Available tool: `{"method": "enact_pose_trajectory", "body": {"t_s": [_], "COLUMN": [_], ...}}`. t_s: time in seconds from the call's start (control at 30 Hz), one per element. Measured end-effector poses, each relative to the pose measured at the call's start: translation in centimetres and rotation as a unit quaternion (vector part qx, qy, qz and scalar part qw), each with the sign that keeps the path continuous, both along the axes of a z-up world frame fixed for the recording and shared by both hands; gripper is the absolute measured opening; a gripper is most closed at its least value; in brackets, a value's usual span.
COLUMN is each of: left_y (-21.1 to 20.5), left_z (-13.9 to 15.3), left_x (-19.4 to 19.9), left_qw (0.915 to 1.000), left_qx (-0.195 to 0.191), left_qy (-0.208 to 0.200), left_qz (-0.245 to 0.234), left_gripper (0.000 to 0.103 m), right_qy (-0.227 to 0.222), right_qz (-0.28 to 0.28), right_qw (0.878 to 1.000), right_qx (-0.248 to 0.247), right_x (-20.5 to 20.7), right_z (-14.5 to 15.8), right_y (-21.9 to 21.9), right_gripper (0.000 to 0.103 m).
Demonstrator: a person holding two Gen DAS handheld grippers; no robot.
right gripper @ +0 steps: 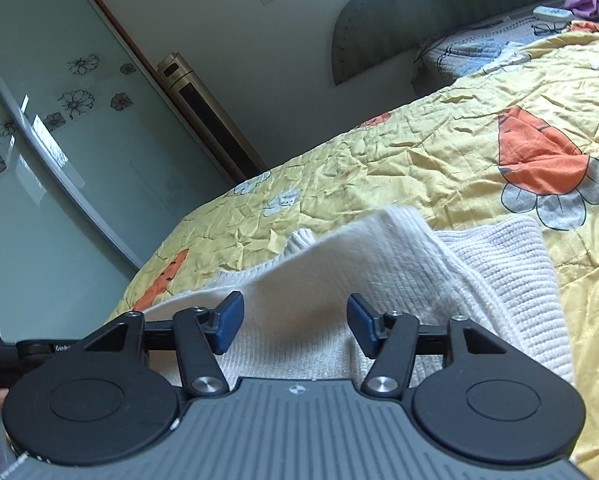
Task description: Fold small clothes
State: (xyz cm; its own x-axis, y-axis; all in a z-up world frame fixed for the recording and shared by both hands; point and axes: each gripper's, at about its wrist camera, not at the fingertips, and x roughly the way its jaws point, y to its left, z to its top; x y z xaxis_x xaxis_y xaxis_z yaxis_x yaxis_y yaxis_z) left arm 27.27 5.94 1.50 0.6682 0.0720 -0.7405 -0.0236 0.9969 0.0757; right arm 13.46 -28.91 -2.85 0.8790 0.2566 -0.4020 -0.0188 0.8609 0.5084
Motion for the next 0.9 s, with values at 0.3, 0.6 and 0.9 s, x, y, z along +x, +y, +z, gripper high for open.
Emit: {"method": "enact_pose_trajectory", "body": {"t_s": [0.3, 0.6, 0.9], "left_y": [2.4, 4.5, 7.3], "left_z": [3.2, 0.3, -3.5], "left_x": [-0.4, -2.0, -3.8], "left_qw": [0.9935, 0.9906, 0.9936], "left_qx": [0.032, 0.101, 0.063], "left_qy": [-0.09, -0.065, -0.054], "left_qz": [0.062, 0.064, 0.076], "left_gripper": [0.089, 0.089, 0.091], "right_qy": [0.006, 0.001, -0.031], "right_qz": [0.07, 0.108, 0.099], "right_qw": [0.992, 0.965, 0.959], "right_qx": [-0.106, -0.24, -0.265], "right_x": [-1.0, -1.5, -2.8], "right_z": [0.1, -1.4, -2.6], "right_y": [5.2, 9.6, 10.1], "right_gripper": [0.079, 0.101, 0.103]}}
